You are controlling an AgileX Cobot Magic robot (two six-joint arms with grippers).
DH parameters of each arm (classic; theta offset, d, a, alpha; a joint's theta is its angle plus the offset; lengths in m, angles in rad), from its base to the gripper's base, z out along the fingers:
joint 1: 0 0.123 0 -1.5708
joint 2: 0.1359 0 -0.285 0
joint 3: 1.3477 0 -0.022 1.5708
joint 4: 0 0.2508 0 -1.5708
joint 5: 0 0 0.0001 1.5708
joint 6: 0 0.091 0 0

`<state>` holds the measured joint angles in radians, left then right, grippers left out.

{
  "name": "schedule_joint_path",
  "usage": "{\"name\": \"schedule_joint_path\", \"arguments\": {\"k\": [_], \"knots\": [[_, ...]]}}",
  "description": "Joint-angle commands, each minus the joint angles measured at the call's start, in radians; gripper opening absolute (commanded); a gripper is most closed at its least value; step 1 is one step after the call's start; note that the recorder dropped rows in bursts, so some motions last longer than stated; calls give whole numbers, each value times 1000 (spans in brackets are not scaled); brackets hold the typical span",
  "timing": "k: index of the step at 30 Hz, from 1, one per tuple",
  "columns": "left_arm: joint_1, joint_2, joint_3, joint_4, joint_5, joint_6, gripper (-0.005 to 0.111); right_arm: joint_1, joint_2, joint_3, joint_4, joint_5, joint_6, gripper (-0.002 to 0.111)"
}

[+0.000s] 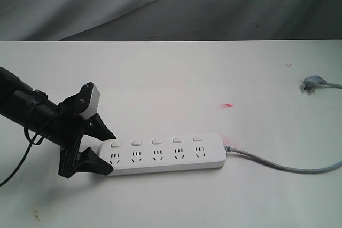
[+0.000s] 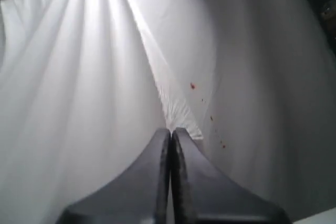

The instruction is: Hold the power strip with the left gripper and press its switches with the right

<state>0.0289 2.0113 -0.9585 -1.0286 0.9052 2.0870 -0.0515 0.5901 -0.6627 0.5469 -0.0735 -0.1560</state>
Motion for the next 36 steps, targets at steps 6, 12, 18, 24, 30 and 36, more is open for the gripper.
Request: {"name": "schedule_joint_path", "arguments": {"k": [6, 12, 18, 24, 30, 36], "knots": [[-6, 2, -1, 1, -16, 7, 47, -8, 484, -519, -59, 582, -361, 0], [-6, 2, -1, 1, -16, 7, 47, -8, 716, -727, -54, 696, -497, 0], [-6, 2, -1, 1, -16, 7, 47, -8, 897, -793, 114, 831, -706, 0], [-6, 2, -1, 1, -16, 7, 47, -6, 1108, -793, 272, 990, -1019, 0], [-6, 2, -1, 39, -16, 7, 47, 52, 1305, -793, 392, 1045, -1195, 0], [-6, 2, -1, 44, -16, 7, 47, 187, 1408, -793, 440, 946, -1306, 0]]}}
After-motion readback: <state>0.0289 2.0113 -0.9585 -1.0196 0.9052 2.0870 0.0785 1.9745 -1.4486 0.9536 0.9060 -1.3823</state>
